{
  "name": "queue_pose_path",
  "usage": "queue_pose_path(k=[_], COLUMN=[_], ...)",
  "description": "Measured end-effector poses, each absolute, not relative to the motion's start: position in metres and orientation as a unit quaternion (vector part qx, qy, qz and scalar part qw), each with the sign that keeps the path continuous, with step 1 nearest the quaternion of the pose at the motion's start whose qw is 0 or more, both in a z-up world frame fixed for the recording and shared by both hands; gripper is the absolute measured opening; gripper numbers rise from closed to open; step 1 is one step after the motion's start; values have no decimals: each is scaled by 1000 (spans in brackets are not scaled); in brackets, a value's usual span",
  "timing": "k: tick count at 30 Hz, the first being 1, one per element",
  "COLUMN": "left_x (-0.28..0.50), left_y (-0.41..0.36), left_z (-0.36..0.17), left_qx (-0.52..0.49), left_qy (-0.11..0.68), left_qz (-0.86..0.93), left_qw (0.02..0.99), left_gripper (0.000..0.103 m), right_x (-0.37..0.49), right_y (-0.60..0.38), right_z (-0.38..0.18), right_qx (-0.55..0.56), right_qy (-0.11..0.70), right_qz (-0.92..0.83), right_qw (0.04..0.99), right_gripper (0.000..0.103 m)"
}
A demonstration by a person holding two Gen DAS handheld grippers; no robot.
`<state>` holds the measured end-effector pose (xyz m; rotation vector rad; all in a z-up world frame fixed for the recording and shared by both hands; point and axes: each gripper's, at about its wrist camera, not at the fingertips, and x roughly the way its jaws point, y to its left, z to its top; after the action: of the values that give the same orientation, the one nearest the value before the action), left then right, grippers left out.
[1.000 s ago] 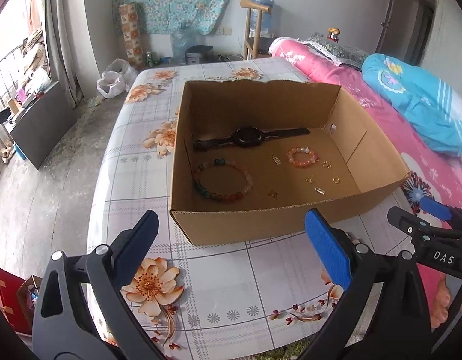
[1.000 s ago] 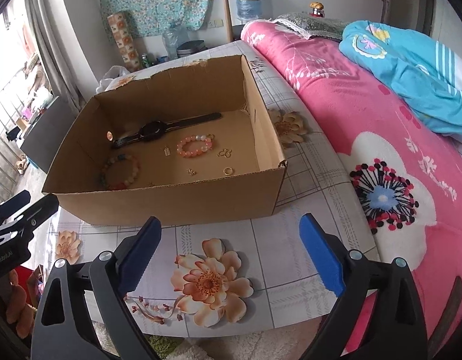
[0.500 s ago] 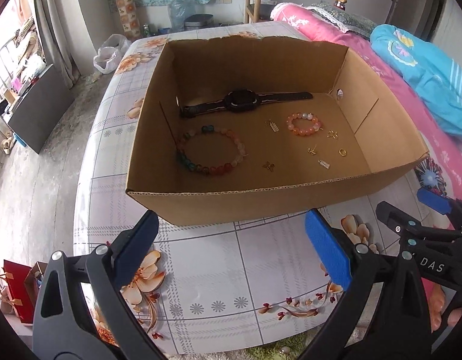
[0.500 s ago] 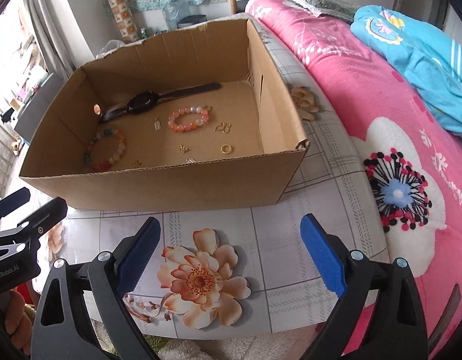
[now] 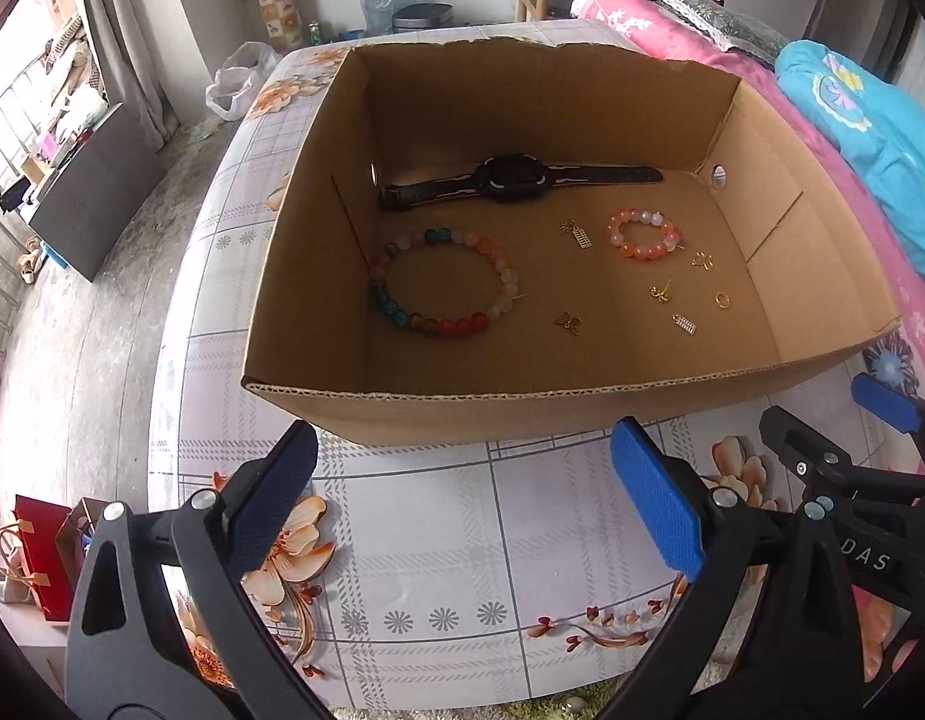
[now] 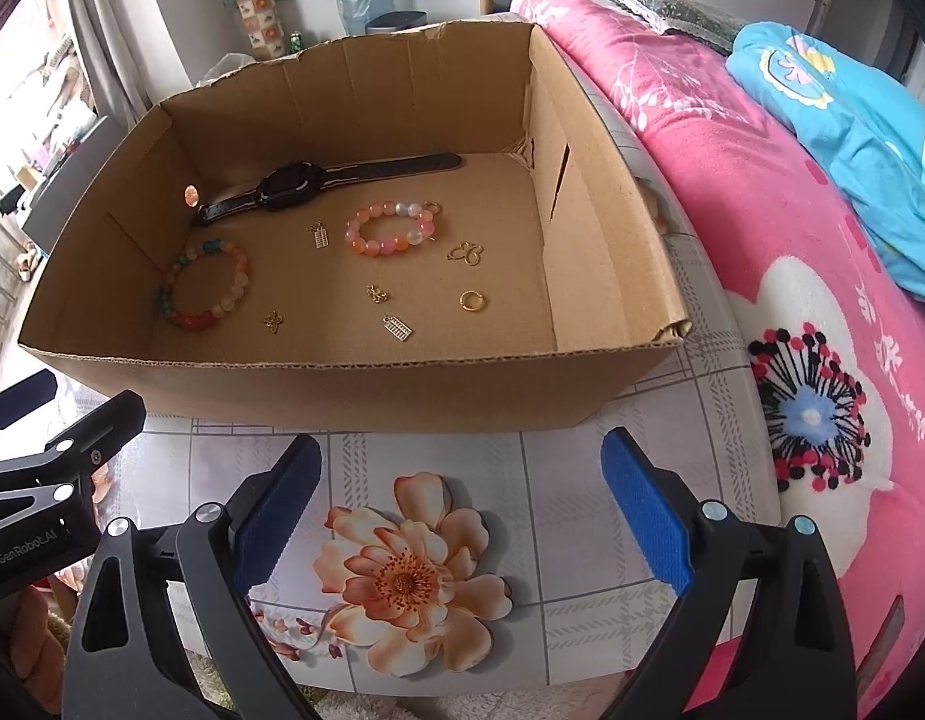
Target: Organize jewelry
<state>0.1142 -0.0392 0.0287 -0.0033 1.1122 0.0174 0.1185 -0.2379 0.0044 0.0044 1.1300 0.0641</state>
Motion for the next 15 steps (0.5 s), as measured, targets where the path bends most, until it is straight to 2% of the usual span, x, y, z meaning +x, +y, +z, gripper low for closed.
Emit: queue_pose_path(k=[15], left_x=[116], left_y=[-35], left_z=[30], left_qx=[-14], left_qy=[526], left_qz=[13], left_qw=[850], left_gripper=[95], right_x=[125], right_y=[-238], right_z=[8], right_qx=[15], right_qy=[536], right_qz=[39], right_qw=[843], right_gripper=[92])
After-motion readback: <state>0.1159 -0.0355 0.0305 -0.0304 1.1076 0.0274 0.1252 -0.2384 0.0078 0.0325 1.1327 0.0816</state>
